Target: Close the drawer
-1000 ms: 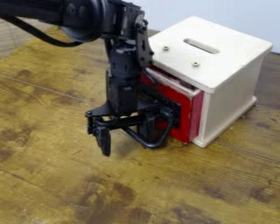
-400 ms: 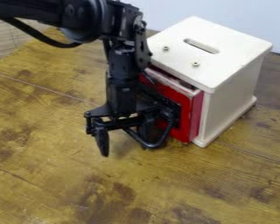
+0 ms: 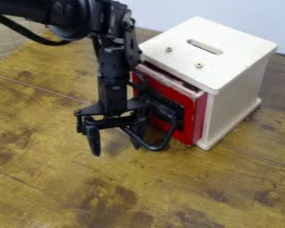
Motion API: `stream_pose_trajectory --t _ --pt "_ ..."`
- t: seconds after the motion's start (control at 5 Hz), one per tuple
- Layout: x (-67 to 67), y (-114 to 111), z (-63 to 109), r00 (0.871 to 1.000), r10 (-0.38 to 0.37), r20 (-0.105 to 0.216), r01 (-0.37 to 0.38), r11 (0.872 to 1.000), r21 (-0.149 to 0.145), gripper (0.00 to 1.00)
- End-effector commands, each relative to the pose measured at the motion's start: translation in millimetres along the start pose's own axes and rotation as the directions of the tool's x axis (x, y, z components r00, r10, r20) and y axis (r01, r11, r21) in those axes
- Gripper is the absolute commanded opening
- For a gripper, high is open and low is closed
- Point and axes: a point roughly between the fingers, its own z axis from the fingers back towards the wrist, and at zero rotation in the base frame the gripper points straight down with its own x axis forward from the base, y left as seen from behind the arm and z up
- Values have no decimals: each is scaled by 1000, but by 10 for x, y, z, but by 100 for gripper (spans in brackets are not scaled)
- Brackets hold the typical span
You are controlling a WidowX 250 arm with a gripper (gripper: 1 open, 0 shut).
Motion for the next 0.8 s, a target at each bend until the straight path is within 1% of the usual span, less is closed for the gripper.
stream_pose_trajectory --t 0.0,0.2,0.4,0.6 --pt "202 119 402 997 -21 79 27 997 -74 100" --pt "245 196 379 996 22 83 -15 996 -88 100" --pt "271 264 377 994 65 87 -55 993 -108 100" --pt "290 297 491 995 27 94 -16 993 -118 100"
